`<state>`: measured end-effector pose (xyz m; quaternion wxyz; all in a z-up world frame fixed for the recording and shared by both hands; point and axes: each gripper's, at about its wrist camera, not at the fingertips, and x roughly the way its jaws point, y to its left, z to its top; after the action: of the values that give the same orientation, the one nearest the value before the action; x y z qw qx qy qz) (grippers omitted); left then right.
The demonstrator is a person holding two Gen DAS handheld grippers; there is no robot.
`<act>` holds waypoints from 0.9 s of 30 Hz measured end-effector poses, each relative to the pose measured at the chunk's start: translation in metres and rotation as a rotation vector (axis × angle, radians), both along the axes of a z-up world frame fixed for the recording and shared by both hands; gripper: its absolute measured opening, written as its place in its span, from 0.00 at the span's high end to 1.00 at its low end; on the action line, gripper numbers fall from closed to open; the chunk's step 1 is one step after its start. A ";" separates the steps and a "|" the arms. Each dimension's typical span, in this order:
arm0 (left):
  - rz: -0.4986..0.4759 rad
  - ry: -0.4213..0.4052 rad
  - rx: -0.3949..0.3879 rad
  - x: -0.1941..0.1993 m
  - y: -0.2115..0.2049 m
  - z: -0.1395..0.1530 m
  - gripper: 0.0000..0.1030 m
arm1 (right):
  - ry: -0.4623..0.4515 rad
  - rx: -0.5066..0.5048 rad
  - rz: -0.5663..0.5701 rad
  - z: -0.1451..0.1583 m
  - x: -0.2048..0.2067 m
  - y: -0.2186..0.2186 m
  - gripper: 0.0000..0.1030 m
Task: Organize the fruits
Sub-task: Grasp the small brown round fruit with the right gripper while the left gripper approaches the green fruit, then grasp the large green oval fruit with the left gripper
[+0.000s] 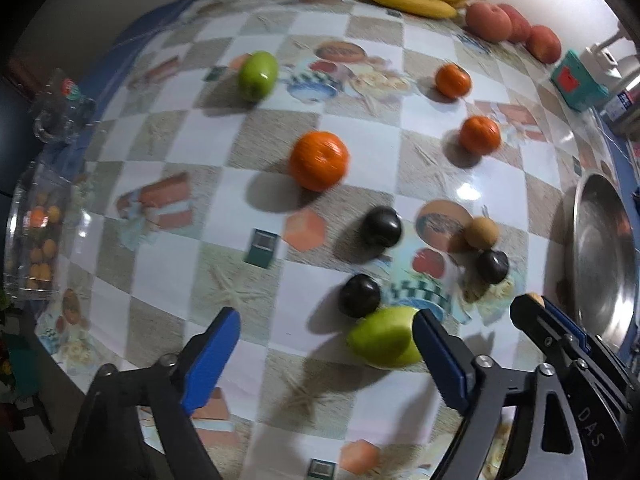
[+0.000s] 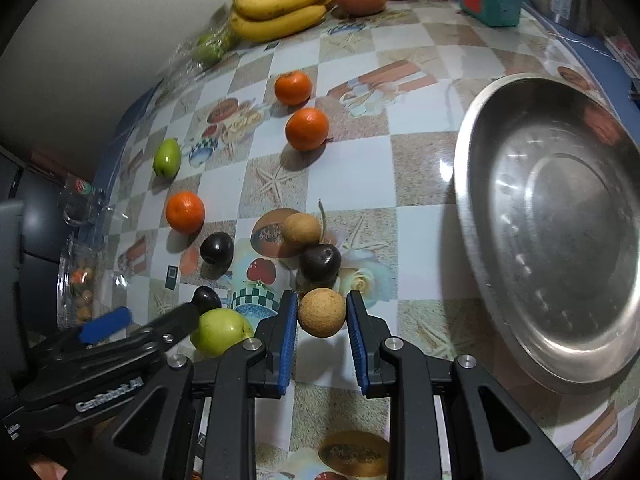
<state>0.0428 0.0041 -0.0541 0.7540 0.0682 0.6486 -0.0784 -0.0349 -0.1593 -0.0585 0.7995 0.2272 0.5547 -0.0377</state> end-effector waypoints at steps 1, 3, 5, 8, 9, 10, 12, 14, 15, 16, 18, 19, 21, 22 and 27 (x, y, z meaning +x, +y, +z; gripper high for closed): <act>-0.011 0.008 -0.001 -0.001 -0.003 -0.002 0.16 | -0.005 -0.001 -0.005 0.002 -0.002 -0.002 0.75; -0.030 0.024 -0.011 -0.002 -0.008 -0.004 0.17 | -0.007 0.002 -0.011 0.002 -0.003 -0.004 0.75; -0.041 0.043 -0.022 -0.003 -0.012 -0.007 0.17 | -0.006 0.005 -0.015 0.002 -0.003 -0.005 0.75; -0.039 0.052 -0.021 -0.002 -0.016 -0.008 0.18 | -0.006 0.002 -0.015 0.002 -0.003 -0.005 0.75; -0.041 0.053 -0.016 -0.002 -0.017 -0.008 0.18 | -0.007 -0.002 -0.016 0.002 -0.002 -0.006 0.75; -0.043 0.055 -0.011 -0.002 -0.018 -0.009 0.18 | -0.007 -0.001 -0.017 0.002 -0.003 -0.007 0.75; -0.042 0.065 -0.015 -0.002 -0.021 -0.015 0.23 | -0.004 0.003 -0.022 0.002 -0.003 -0.008 0.75; -0.028 0.098 -0.038 -0.004 -0.021 -0.022 0.34 | -0.001 0.001 -0.027 0.001 -0.003 -0.009 0.75; -0.015 0.119 -0.060 -0.005 -0.020 -0.026 0.35 | -0.001 0.001 -0.030 0.001 -0.003 -0.010 0.75; -0.001 0.136 -0.076 -0.004 -0.019 -0.030 0.35 | -0.001 0.003 -0.032 0.002 -0.004 -0.010 0.75; 0.016 0.150 -0.104 -0.005 -0.017 -0.035 0.41 | -0.002 0.004 -0.035 0.002 -0.004 -0.012 0.75; 0.018 0.150 -0.119 -0.005 -0.017 -0.035 0.44 | -0.002 0.004 -0.036 0.002 -0.005 -0.012 0.75; 0.017 0.142 -0.121 -0.005 -0.016 -0.035 0.44 | 0.002 0.004 -0.037 0.001 -0.005 -0.012 0.75; 0.017 0.139 -0.117 -0.005 -0.015 -0.035 0.44 | 0.003 0.005 -0.037 0.001 -0.005 -0.012 0.75; 0.014 0.147 -0.164 -0.008 -0.011 -0.027 0.44 | 0.000 0.010 -0.035 0.002 -0.005 -0.012 0.75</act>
<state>0.0346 -0.0065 -0.0812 0.7078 -0.0042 0.6942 -0.1308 -0.0400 -0.1714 -0.0566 0.7976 0.2409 0.5509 -0.0491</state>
